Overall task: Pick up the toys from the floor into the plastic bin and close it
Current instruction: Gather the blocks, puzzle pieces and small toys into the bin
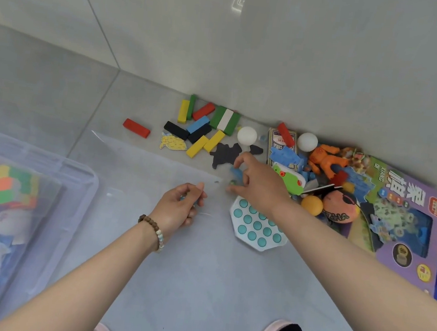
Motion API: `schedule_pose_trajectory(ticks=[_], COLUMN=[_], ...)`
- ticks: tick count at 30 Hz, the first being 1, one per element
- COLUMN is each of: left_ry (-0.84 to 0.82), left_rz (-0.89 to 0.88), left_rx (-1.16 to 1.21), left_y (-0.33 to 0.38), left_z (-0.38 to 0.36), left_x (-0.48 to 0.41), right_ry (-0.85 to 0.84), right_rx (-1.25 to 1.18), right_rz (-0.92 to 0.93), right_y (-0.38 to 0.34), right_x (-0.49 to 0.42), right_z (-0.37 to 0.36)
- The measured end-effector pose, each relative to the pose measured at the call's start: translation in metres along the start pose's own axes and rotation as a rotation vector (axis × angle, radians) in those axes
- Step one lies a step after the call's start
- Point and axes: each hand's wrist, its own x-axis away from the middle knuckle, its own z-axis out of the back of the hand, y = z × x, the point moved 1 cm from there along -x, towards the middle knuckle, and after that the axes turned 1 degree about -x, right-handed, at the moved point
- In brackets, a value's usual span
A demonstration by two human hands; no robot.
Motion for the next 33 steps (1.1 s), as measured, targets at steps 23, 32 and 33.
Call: schedule_pose_trajectory(ticks=[23,32,33], left_ry=[0.391,0.276,0.268], left_rz=[-0.135,-0.121,-0.118], left_rx=[0.059,0.028,0.026], left_y=[0.007,0.004,0.003], left_z=[0.025,0.021,0.02], left_x=[-0.005,0.001,0.001], right_ry=[-0.093,-0.06,-0.085], right_rx=[0.149,-0.88,-1.098], right_rz=[0.173,-0.282,-0.343], right_y=[-0.039,-0.041,-0.039], right_x=[-0.008,-0.002,0.001], right_z=[-0.028,-0.01,-0.003])
